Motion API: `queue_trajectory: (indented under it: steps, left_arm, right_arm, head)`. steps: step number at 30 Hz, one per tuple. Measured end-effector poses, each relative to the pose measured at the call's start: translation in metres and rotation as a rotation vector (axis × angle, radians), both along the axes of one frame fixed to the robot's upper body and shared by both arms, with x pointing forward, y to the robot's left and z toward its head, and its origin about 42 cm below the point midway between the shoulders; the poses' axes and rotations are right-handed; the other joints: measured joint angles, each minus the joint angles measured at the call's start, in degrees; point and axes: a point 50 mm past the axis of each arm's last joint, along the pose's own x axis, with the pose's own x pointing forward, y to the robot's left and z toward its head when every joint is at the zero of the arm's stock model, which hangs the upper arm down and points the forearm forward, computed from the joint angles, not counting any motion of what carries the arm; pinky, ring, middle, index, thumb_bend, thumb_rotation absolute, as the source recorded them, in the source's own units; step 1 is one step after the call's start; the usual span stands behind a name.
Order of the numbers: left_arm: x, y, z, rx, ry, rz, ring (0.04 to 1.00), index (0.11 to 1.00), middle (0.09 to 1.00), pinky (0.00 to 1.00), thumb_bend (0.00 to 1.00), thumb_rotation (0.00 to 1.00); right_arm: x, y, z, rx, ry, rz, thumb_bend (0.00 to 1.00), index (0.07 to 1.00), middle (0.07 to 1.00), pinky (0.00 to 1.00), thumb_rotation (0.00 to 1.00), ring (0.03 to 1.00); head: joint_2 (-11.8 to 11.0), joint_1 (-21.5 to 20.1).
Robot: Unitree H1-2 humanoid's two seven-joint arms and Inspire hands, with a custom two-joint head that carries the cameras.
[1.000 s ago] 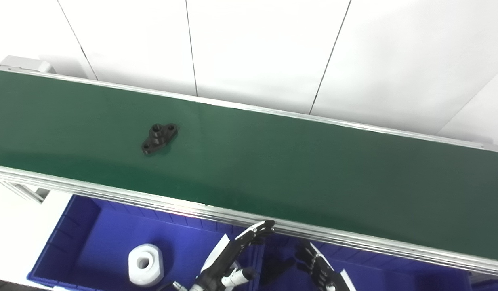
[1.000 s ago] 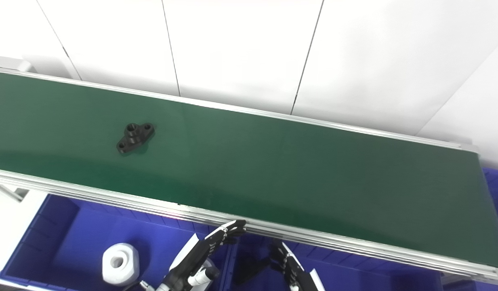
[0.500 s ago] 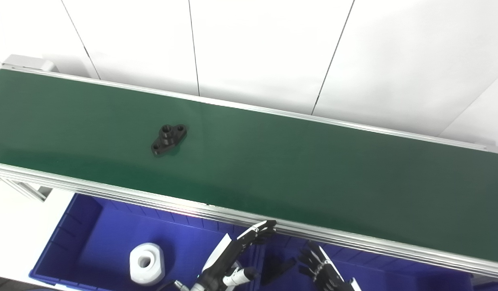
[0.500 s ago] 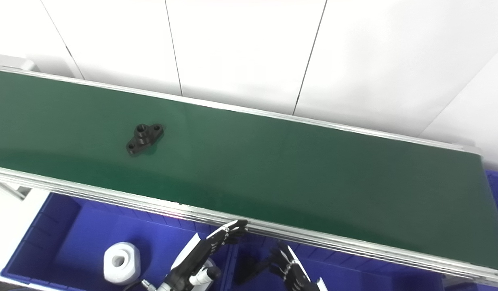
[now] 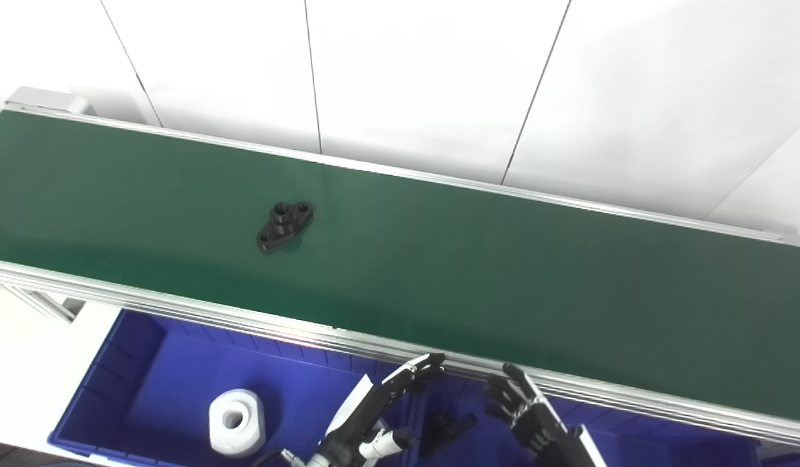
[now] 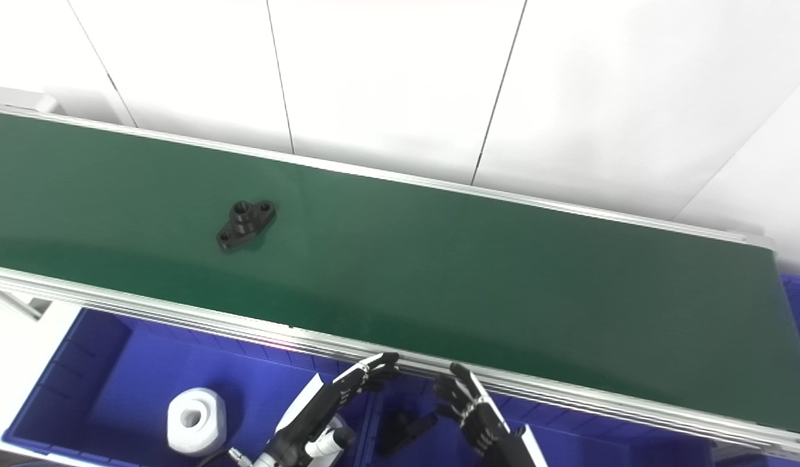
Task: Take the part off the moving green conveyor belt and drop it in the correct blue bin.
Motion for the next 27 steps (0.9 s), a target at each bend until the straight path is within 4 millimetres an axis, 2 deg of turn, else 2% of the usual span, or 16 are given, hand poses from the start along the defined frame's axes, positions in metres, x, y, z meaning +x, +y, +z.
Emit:
queue_trajectory:
  steps: [8,15,24,27]
  left_arm:
    - [0.003,-0.001,-0.002,0.001,-0.002,-0.004,0.913,0.887,0.906,0.83,0.90,0.99]
    - [0.004,-0.002,-0.002,0.000,-0.003,-0.005,0.924,0.890,0.915,0.84,0.92,1.00]
    - [0.005,-0.001,-0.003,-0.005,0.000,-0.002,0.916,0.882,0.904,0.83,0.92,1.00]
    - [0.005,-0.001,-0.003,-0.010,0.004,0.002,0.915,0.881,0.903,0.83,0.93,0.99]
  right_arm:
    - [0.036,0.009,0.022,0.020,-0.115,-0.002,1.00,0.959,0.899,0.81,1.00,0.873]
    - [0.077,0.031,0.054,0.033,-0.268,-0.005,0.99,0.967,0.909,0.75,0.98,0.873]
    - [0.129,0.056,0.092,0.027,-0.437,0.002,1.00,0.961,0.900,0.76,0.95,0.865]
    - [0.142,0.063,0.099,0.035,-0.460,0.005,1.00,0.961,0.900,0.76,0.96,0.870]
  head:
    - [-0.44,-0.17]
    - [-0.62,-0.61]
    - [-1.14,-0.61]
    - [-1.14,-0.61]
